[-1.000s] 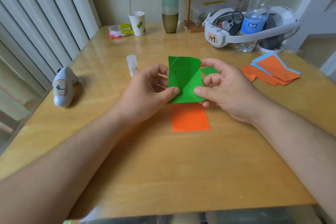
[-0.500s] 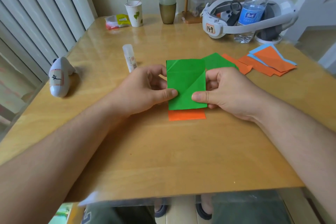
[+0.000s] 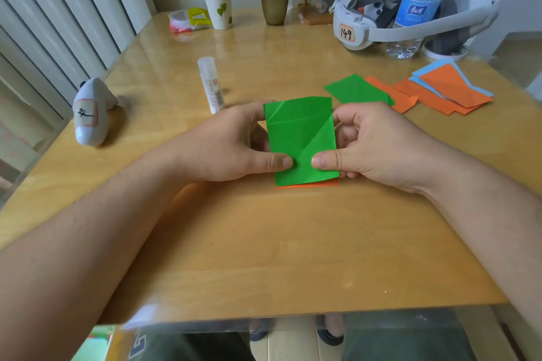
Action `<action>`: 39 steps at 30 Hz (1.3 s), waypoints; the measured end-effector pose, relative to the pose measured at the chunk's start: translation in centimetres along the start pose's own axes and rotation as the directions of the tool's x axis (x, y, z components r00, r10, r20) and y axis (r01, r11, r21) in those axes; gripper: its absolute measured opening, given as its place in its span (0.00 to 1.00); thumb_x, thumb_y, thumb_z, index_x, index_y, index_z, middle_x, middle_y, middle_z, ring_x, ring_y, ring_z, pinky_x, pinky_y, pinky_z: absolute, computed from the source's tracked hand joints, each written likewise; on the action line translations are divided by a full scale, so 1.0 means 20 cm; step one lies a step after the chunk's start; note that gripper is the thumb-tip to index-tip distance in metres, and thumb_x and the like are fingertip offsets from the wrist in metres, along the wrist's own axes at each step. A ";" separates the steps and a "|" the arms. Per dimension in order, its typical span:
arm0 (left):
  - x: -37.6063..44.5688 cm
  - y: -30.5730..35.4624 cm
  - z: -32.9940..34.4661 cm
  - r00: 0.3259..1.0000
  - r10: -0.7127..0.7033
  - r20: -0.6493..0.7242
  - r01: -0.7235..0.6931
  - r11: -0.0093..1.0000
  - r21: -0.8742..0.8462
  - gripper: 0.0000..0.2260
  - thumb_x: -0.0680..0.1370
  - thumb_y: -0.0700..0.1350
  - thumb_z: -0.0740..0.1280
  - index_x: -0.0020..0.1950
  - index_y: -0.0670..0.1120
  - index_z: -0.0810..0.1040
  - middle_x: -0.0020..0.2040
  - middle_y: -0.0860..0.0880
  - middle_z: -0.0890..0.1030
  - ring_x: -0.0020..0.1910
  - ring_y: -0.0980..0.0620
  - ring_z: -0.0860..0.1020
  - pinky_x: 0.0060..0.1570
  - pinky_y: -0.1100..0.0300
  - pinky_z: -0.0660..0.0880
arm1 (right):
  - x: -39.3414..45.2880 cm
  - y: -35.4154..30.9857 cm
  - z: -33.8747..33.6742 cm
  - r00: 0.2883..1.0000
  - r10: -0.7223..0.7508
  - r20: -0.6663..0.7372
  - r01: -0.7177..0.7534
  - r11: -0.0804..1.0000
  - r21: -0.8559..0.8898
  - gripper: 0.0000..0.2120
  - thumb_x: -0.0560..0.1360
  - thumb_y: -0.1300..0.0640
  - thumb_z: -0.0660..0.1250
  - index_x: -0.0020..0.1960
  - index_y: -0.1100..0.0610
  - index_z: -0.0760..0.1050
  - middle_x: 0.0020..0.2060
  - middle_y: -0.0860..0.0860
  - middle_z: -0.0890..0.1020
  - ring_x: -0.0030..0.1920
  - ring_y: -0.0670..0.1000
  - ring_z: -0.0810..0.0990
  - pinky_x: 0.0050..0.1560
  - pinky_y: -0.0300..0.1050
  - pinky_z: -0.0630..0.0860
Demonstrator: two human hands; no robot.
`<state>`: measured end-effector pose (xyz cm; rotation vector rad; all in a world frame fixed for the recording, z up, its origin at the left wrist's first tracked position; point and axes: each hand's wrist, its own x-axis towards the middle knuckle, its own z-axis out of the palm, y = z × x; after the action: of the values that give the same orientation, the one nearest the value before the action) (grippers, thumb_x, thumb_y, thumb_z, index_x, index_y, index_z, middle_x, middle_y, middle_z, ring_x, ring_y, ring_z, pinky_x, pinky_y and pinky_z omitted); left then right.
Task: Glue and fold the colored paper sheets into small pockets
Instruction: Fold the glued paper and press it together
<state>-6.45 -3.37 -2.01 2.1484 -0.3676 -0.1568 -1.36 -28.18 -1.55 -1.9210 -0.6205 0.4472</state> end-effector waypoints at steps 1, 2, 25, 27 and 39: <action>0.00 0.00 0.00 1.000 0.001 -0.001 -0.001 1.000 0.002 0.23 0.74 0.51 0.78 0.67 0.55 0.77 0.54 0.50 0.86 0.47 0.44 0.84 0.52 0.42 0.82 | 0.00 0.00 0.00 1.000 0.003 -0.002 -0.003 1.000 -0.003 0.14 0.70 0.64 0.81 0.52 0.54 0.83 0.32 0.54 0.84 0.30 0.48 0.79 0.31 0.40 0.76; 0.00 0.00 0.00 1.000 -0.001 -0.007 0.001 1.000 0.000 0.22 0.75 0.50 0.77 0.67 0.56 0.77 0.53 0.51 0.86 0.46 0.46 0.85 0.51 0.44 0.82 | 0.00 0.00 0.00 1.000 0.006 -0.002 -0.006 1.000 -0.007 0.14 0.70 0.64 0.81 0.53 0.53 0.83 0.32 0.53 0.84 0.30 0.48 0.79 0.31 0.40 0.76; 0.01 0.01 0.01 0.999 -0.012 -0.037 0.016 0.995 0.103 0.28 0.71 0.43 0.82 0.66 0.52 0.74 0.34 0.56 0.81 0.33 0.57 0.78 0.36 0.66 0.73 | 0.00 0.00 0.01 0.999 -0.001 -0.032 -0.007 0.964 -0.267 0.25 0.61 0.52 0.87 0.54 0.43 0.81 0.36 0.51 0.86 0.38 0.57 0.85 0.44 0.62 0.83; 0.01 0.02 0.01 0.999 -0.014 -0.036 0.017 0.994 0.105 0.29 0.70 0.43 0.82 0.67 0.52 0.74 0.34 0.56 0.81 0.33 0.57 0.78 0.36 0.66 0.73 | 0.01 0.00 0.01 1.000 -0.004 -0.016 -0.001 0.962 -0.272 0.29 0.59 0.48 0.87 0.57 0.42 0.81 0.39 0.49 0.87 0.40 0.54 0.86 0.47 0.63 0.83; 0.01 0.02 0.01 0.999 -0.009 -0.042 0.015 0.991 0.136 0.31 0.70 0.45 0.83 0.69 0.54 0.73 0.35 0.55 0.82 0.34 0.56 0.80 0.38 0.64 0.75 | 0.02 0.02 0.00 0.999 -0.053 0.001 0.052 0.959 -0.278 0.28 0.63 0.57 0.87 0.58 0.43 0.80 0.41 0.46 0.88 0.42 0.50 0.87 0.50 0.61 0.83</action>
<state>-6.34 -3.84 -1.86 2.2853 -0.3500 -0.0960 -0.99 -28.08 -1.98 -2.1650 -0.7612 0.3327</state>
